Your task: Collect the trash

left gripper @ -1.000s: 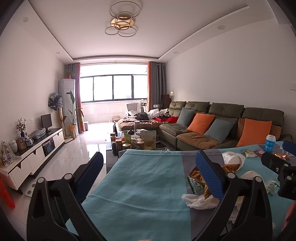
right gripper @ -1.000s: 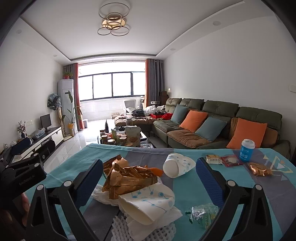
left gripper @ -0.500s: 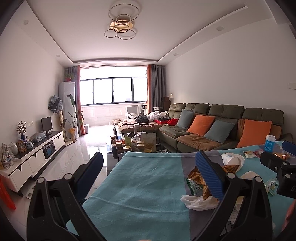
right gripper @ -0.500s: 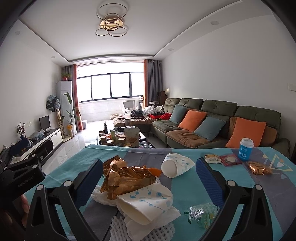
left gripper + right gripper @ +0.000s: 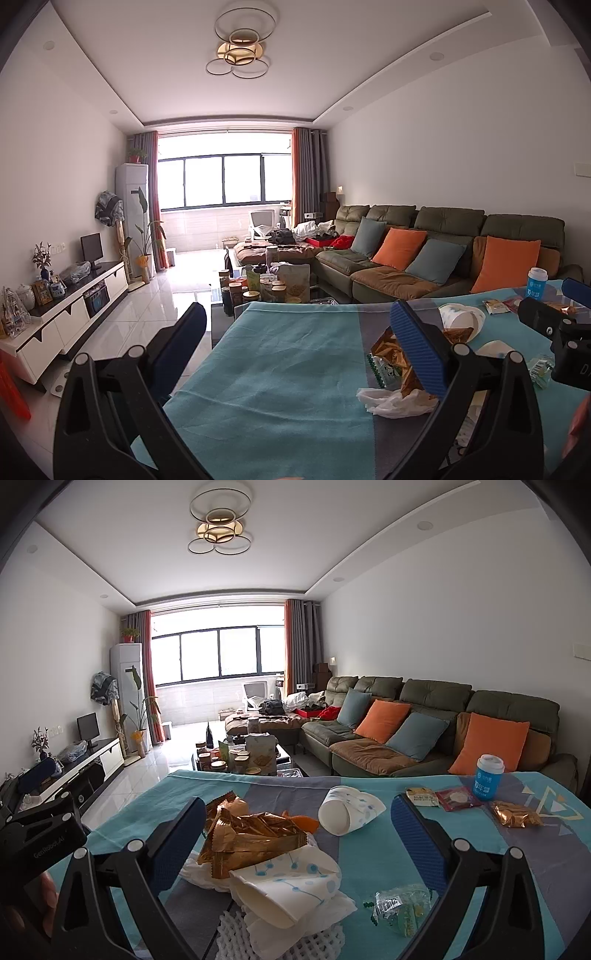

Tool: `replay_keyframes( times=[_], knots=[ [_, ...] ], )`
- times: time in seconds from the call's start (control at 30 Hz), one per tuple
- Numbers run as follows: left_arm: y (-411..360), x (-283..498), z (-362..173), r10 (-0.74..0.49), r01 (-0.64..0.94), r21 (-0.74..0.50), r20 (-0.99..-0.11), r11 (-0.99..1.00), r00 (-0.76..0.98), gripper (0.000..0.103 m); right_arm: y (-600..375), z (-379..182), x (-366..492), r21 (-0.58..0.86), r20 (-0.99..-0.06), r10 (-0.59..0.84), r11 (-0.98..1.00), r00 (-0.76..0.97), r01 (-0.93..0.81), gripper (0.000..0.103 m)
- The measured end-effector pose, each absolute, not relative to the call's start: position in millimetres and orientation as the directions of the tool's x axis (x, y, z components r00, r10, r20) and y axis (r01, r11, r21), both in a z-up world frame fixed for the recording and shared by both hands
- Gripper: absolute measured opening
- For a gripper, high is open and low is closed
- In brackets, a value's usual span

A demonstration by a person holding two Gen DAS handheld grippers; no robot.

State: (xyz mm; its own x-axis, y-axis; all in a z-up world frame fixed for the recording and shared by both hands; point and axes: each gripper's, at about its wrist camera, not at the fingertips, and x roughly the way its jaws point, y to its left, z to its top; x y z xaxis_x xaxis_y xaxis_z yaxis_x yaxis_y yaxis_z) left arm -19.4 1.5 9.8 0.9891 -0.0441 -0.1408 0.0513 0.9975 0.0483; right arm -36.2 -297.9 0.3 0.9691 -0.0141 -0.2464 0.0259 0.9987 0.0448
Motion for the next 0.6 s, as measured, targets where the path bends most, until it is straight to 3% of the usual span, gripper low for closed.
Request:
replay_keyframes(
  times=[0.6],
  knots=[
    [0.9, -20.7, 10.6, -0.044, 0.051, 0.047, -0.139, 0.998, 0.989, 0.098, -298.2, 3.6, -37.6, 0.048, -0.244, -0.020, 0.998, 0.970, 0.033, 0.097]
  ],
)
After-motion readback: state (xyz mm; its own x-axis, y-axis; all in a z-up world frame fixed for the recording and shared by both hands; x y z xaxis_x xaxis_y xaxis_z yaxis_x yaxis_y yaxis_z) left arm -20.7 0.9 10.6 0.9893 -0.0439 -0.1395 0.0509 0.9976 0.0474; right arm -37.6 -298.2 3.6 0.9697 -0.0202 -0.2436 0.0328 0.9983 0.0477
